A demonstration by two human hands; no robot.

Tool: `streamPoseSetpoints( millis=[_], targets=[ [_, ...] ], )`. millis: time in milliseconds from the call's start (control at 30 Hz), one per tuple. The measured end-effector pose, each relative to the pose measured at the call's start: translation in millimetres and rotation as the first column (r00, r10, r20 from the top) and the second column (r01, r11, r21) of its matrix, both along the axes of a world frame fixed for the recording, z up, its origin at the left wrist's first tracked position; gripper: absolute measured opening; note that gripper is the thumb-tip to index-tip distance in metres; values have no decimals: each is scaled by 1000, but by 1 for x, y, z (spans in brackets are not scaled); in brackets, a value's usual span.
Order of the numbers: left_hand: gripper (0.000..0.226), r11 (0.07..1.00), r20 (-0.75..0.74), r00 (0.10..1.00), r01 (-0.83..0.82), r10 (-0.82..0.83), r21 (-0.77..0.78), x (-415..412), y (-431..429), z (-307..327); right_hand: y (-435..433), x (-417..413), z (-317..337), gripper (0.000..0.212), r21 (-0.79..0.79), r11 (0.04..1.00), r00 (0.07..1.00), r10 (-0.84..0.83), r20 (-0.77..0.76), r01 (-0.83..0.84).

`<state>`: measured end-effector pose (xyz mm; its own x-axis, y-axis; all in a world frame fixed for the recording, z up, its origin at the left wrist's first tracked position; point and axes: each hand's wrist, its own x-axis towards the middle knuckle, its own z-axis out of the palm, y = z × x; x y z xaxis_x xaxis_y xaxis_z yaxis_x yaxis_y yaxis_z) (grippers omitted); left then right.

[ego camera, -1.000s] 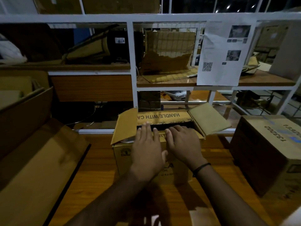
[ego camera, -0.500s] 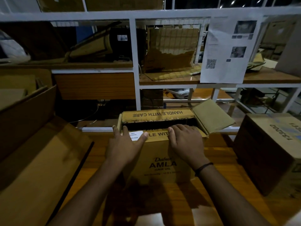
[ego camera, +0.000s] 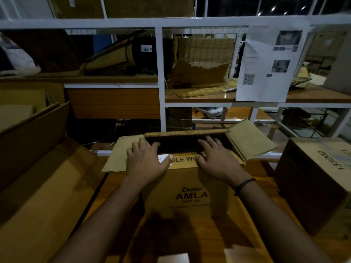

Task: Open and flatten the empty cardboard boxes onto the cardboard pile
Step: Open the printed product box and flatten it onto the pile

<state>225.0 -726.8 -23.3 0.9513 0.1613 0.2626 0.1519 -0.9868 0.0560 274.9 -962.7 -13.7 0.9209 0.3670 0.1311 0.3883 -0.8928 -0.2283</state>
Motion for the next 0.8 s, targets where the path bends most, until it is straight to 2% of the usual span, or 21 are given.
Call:
streamPoseSetpoints(
  millis=[67, 167, 433, 700, 800],
  targets=[
    [92, 1000, -9, 1000, 19, -19, 8, -1, 0, -1, 3, 5, 4, 75, 12, 1000, 999, 4, 32, -5],
    [91, 999, -51, 998, 42, -41, 10, 0, 0, -1, 11, 24, 6, 84, -15, 1000, 998, 17, 65, -16],
    [87, 998, -38, 998, 57, -56, 35, -9, 2, -9, 43, 83, 0, 96, -93, 996, 999, -13, 32, 16],
    [87, 998, -31, 998, 58, -57, 8, -7, 3, -11, 54, 102, -7, 94, -213, 975, 997, -71, -7, 68],
    [86, 998, -40, 997, 69, -69, -7, -2, 4, -10, 51, 103, -5, 89, -172, 982, 996, -81, -35, 74]
  ],
)
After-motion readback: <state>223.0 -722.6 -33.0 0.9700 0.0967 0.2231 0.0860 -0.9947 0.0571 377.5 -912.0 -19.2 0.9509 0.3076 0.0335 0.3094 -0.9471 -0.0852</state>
